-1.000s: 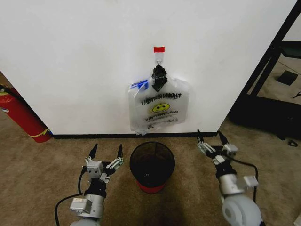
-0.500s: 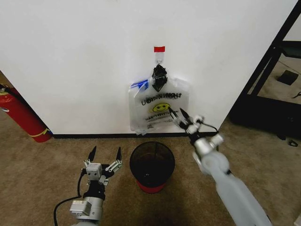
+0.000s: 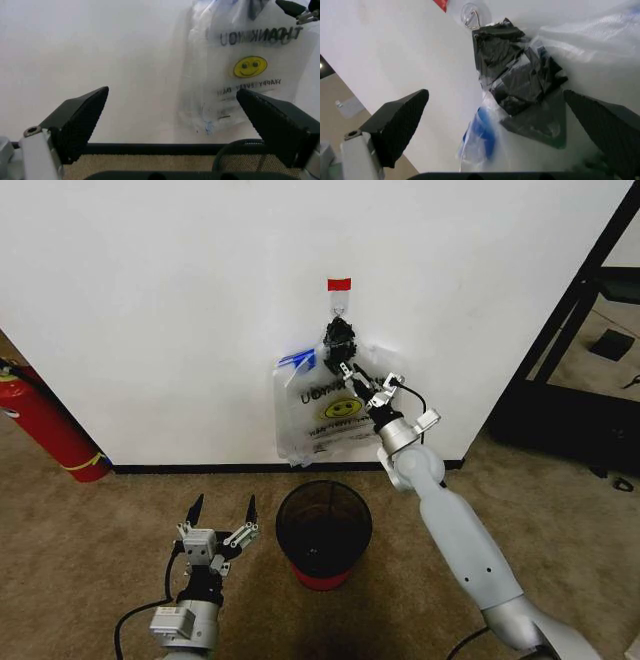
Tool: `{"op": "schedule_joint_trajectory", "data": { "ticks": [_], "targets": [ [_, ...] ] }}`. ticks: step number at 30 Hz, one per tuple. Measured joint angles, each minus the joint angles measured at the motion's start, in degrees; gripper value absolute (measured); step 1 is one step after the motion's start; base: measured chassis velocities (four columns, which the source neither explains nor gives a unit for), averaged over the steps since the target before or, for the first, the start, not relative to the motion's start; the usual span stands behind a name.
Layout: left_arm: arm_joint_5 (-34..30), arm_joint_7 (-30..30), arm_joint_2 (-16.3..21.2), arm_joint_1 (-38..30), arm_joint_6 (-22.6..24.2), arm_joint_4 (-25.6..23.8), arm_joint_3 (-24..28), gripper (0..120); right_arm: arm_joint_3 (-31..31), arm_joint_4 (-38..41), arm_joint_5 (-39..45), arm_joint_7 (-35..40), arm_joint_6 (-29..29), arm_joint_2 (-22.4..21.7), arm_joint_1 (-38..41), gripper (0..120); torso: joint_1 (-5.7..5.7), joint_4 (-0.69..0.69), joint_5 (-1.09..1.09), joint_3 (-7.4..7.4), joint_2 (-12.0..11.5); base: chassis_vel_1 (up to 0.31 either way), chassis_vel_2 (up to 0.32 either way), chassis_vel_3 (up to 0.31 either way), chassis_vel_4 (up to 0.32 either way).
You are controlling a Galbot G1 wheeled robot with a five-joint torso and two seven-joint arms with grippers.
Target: Pick up the garbage bag from the wall and place it over the trash bin.
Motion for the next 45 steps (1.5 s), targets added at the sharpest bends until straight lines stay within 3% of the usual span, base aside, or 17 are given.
{"op": "schedule_joint_trajectory", "data": {
  "ticks": [22,37,45],
  "targets": [
    [0.1,0.1,-0.3,0.3,0.1,-0.9,-0.1,100,-1.5,-3.4,0.3,0.4,-0.4,1.6,2.8,100,-0.01,0.01,0.00,0.00,0.0,0.000,0.000,0.000,0.000],
    [0.0,0.1,-0.2,0.3,0.2,-1.0,-0.1,100,-1.3,-1.6,1.0,0.8,-0.4,1.7,3.0,100,-0.01,0.01,0.01,0.00,0.0,0.000,0.000,0.000,0.000],
    [0.0,0.1,-0.2,0.2,0.2,-0.9,0.0,100,-1.3,-1.4,0.6,1.9,-0.4,1.4,2.8,83,-0.01,0.01,0.01,0.00,0.0,0.000,0.000,0.000,0.000]
  ]
}}
